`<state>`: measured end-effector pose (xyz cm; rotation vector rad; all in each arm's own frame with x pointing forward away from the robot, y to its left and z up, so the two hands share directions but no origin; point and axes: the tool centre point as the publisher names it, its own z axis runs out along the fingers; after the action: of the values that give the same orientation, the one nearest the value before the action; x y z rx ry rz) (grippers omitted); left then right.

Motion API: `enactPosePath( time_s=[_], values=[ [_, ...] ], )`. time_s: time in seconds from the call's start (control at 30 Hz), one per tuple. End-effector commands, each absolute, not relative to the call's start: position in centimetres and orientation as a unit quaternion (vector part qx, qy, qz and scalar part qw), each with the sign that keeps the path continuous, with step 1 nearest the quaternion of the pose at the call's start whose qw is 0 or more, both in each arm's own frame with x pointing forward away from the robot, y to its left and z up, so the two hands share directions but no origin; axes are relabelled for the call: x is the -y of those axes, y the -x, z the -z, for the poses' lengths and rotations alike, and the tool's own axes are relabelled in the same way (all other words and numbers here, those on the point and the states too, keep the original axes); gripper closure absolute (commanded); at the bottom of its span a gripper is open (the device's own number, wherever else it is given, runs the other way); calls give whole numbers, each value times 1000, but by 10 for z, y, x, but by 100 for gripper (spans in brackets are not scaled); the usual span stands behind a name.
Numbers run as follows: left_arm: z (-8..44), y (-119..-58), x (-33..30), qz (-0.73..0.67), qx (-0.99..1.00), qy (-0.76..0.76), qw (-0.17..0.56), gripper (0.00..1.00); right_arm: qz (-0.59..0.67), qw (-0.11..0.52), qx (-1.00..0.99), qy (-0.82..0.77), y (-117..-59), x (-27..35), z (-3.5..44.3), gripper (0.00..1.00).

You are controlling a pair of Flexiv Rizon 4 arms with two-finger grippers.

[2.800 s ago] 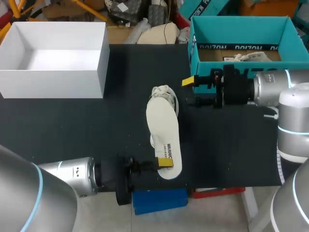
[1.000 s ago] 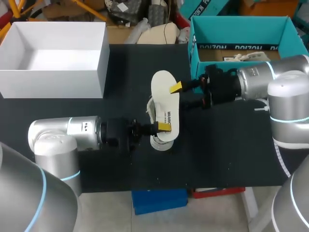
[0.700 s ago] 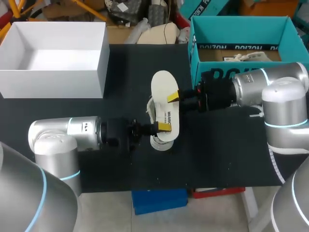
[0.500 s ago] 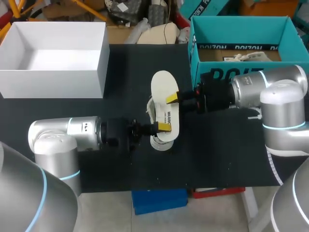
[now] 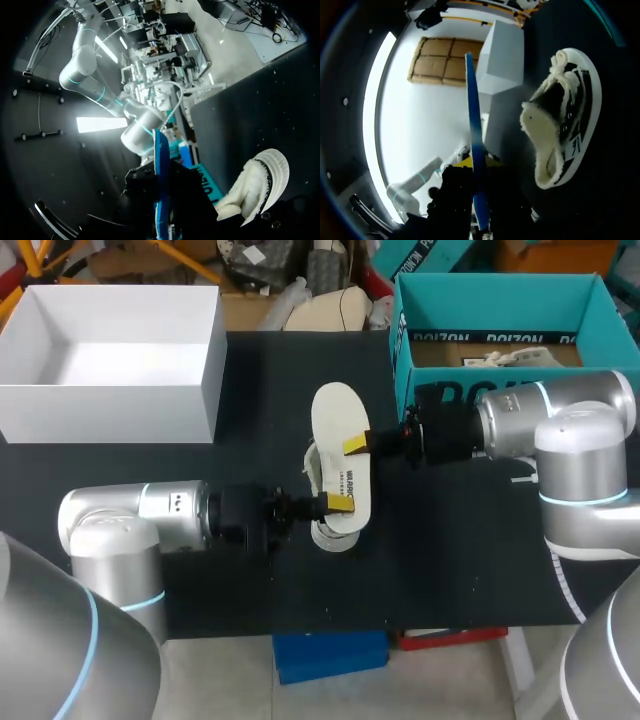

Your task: Take the shoe out of the shoebox, open the shoe tongue, remove and reinsert the insole, then place the shoe into the shoebox

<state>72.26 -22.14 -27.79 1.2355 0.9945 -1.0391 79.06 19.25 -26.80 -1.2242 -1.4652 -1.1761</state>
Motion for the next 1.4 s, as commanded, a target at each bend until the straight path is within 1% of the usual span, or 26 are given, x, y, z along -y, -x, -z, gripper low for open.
enactPosePath(
  time_s=[0.03,0.07,0.1,0.3,0.33,0.4,0.5,0.67,0.7,0.77,0.8,0.97,1.37,1.4],
  values=[
    [278,-722,223,442,-428,-530,584,100,473,434,588,493,-789,-194,268,100],
    [278,-722,223,442,-428,-530,584,64,473,434,588,493,-789,-194,268,100],
    [277,-721,223,440,-429,-531,583,0,473,434,588,493,-789,-194,268,100],
    [259,-706,196,349,-484,-566,569,0,473,434,588,493,-789,-194,268,100],
    [254,-702,189,327,-500,-583,550,0,473,434,588,493,-789,-194,268,100],
    [251,-694,184,247,-543,-640,483,0,473,434,588,493,-789,-194,268,100],
    [247,-682,180,160,-581,-680,419,0,473,434,588,493,-789,-194,268,100],
    [239,-672,175,-5,-628,-700,341,0,473,434,588,493,-789,-194,268,100],
    [237,-671,174,-73,-628,-708,315,0,473,434,588,493,-789,-194,268,100],
    [233,-670,173,-128,-630,-709,289,0,473,434,588,493,-789,-194,268,100],
    [231,-669,172,-154,-625,-710,287,0,473,434,588,493,-789,-194,268,100],
    [222,-664,172,-199,-622,-708,271,0,473,434,588,493,-789,-194,268,100],
    [222,-664,172,-199,-622,-708,271,0,473,434,588,493,-789,-194,268,100],
    [222,-670,175,-188,-627,-710,261,0,473,434,588,493,-789,-194,268,100]
  ],
)
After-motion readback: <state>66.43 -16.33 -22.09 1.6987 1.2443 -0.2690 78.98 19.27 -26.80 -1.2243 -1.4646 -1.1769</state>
